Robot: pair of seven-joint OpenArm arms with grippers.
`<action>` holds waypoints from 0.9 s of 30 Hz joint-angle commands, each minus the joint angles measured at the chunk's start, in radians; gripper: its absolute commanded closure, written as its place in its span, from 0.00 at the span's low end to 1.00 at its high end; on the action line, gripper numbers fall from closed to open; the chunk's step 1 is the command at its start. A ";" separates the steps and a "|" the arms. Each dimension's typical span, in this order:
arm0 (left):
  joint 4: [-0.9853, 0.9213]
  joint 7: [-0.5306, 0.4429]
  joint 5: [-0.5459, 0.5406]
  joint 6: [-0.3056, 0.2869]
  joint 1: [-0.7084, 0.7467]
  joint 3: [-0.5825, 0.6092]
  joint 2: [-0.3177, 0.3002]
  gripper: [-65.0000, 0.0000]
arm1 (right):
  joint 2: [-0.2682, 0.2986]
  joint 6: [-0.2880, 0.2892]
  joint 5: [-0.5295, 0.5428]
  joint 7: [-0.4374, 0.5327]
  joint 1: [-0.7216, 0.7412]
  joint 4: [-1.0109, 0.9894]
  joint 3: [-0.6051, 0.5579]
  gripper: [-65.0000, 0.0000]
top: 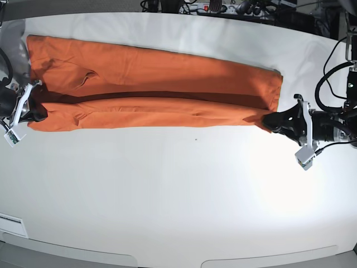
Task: Fold the T-shirt properly
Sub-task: 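Lift the grasped edge and fold it over toward the robot with both grippers, then release the folded edge and raise the left gripper away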
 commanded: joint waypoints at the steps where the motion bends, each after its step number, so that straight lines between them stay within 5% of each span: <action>1: 0.019 -0.006 -0.023 -0.009 -0.019 -0.008 -0.030 1.00 | 0.026 0.001 -0.002 0.011 0.009 0.014 0.014 1.00; 18: 0.058 0.042 -0.023 -0.009 0.122 -0.008 -0.034 1.00 | 0.025 0.001 -0.042 0.049 -0.072 0.013 0.013 1.00; 19: 0.058 0.042 -0.023 -0.009 0.134 -0.008 -0.034 0.95 | 0.025 0.001 -0.042 0.056 -0.072 0.013 0.013 1.00; 21: 0.058 0.042 -0.023 -0.009 0.154 -0.008 -0.034 0.64 | 0.025 0.001 -0.041 0.066 -0.071 0.013 0.013 1.00; 23: 0.058 0.042 -0.023 -0.009 0.167 -0.008 -0.034 0.43 | 0.026 0.001 -0.041 0.066 -0.067 0.013 0.013 0.81; 27: 0.058 0.042 -0.023 0.008 0.167 -0.008 -0.034 0.41 | 0.028 0.001 -0.041 0.064 -0.066 0.013 0.013 0.49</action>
